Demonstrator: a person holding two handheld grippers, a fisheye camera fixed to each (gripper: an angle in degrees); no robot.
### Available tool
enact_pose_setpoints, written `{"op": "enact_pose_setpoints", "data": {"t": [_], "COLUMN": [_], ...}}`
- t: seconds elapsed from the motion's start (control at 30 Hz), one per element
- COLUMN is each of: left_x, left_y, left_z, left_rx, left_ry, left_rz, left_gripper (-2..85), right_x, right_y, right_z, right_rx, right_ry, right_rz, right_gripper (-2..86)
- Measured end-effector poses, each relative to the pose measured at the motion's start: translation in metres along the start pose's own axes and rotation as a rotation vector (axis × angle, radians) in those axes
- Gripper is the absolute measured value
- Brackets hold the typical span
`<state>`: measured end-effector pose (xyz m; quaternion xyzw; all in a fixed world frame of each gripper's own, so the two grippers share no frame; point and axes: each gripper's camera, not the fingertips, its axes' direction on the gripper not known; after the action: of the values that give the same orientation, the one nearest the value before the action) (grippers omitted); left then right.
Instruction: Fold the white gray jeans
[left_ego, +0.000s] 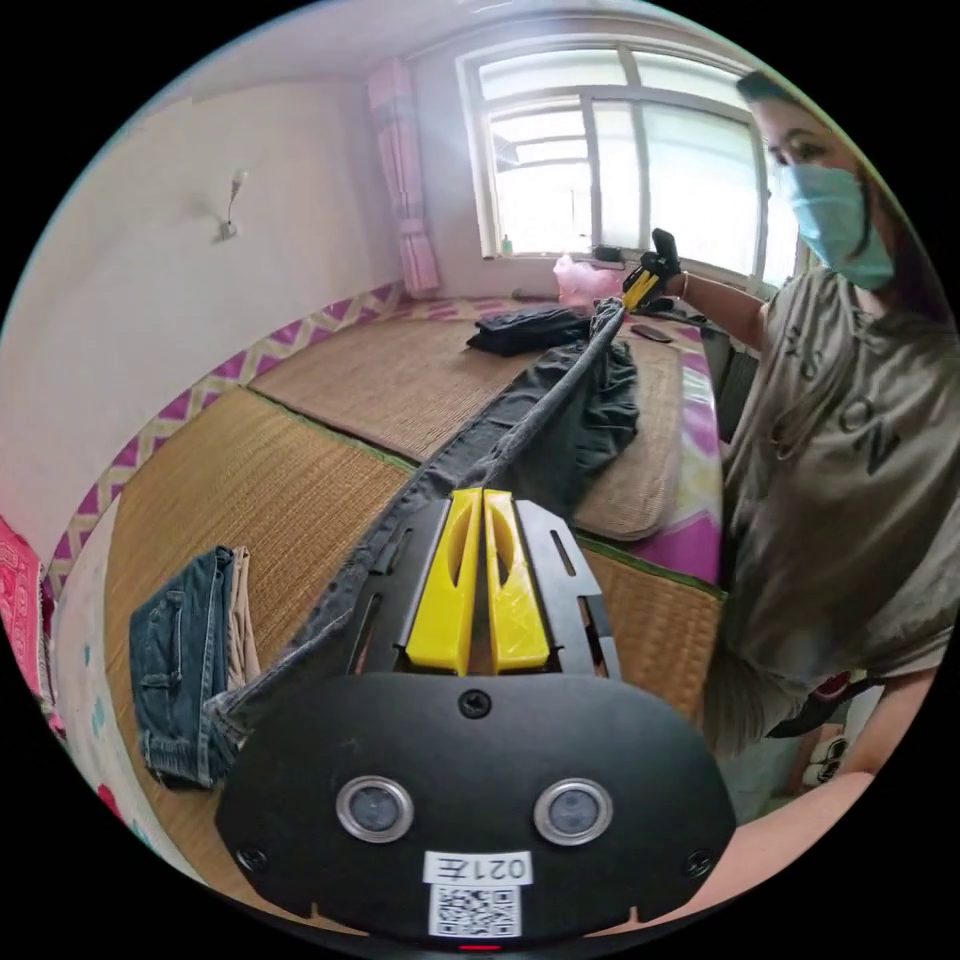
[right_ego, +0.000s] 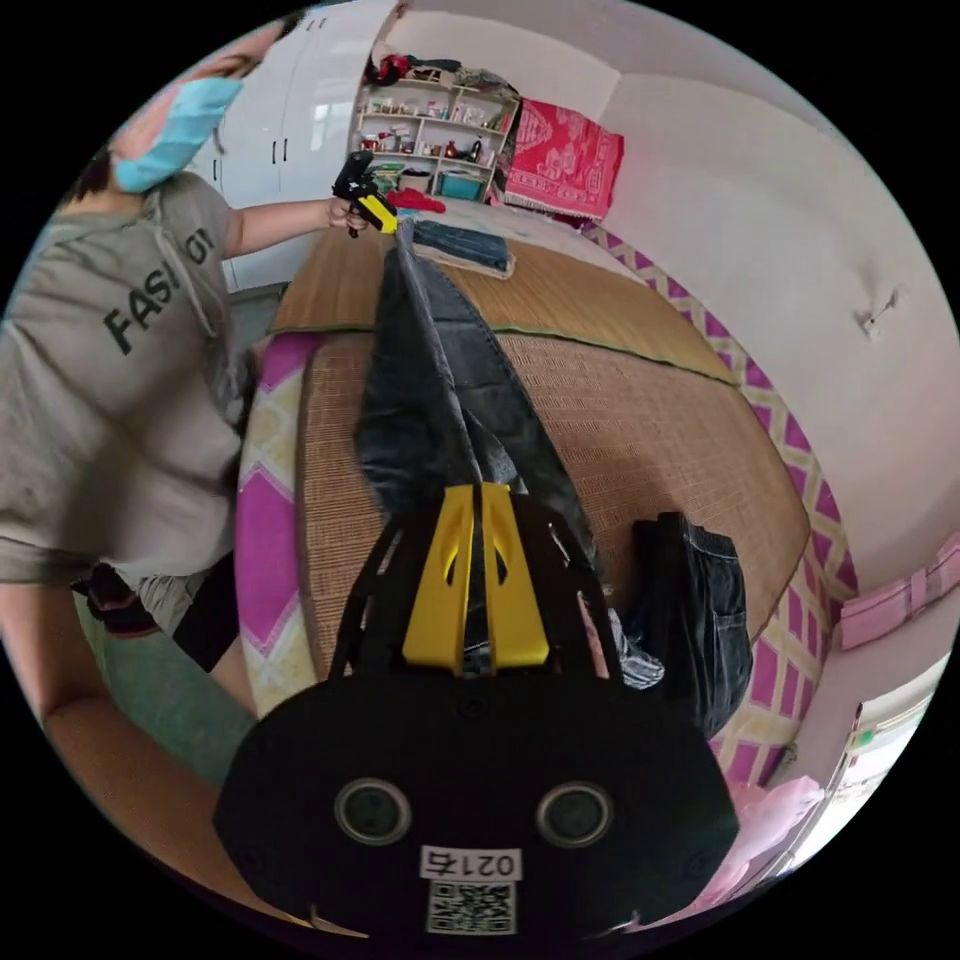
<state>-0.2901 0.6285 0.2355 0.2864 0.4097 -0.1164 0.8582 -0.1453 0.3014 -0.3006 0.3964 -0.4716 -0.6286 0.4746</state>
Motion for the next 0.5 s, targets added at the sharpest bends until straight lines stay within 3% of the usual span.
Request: {"op": "enact_pose_setpoints", "data": {"t": [0.1, 0.23, 0.33, 0.4, 0.43, 0.5], "left_x": [0.067, 0.134, 0.157, 0.149, 0.147, 0.138], "left_y": [0.031, 0.085, 0.151, 0.208, 0.22, 0.247], "left_z": [-0.044, -0.056, -0.025, 0.011, 0.012, -0.012], "left_rx": [0.022, -0.013, -0.036, -0.017, 0.03, 0.191], "left_ry": [-0.009, 0.015, 0.04, 0.132, 0.151, 0.2], "left_rz": [-0.018, -0.099, -0.298, -0.538, -0.582, -0.67], "left_gripper": [-0.9, -0.9, -0.9, -0.9, -0.9, -0.9], "right_x": [-0.101, -0.234, -0.3, -0.329, -0.343, -0.352], "right_y": [0.017, 0.045, 0.074, 0.093, 0.103, 0.108], "right_z": [-0.014, 0.032, 0.102, 0.15, 0.152, 0.151], "right_rx": [-0.009, -0.13, -0.176, -0.199, -0.111, -0.155], "right_ry": [0.04, 0.017, 0.008, 0.023, 0.068, 0.014], "right_rz": [-0.01, 0.018, 0.134, 0.219, 0.286, 0.326], "right_gripper": [-0.8, -0.8, -0.7, -0.6, -0.6, -0.7]}}
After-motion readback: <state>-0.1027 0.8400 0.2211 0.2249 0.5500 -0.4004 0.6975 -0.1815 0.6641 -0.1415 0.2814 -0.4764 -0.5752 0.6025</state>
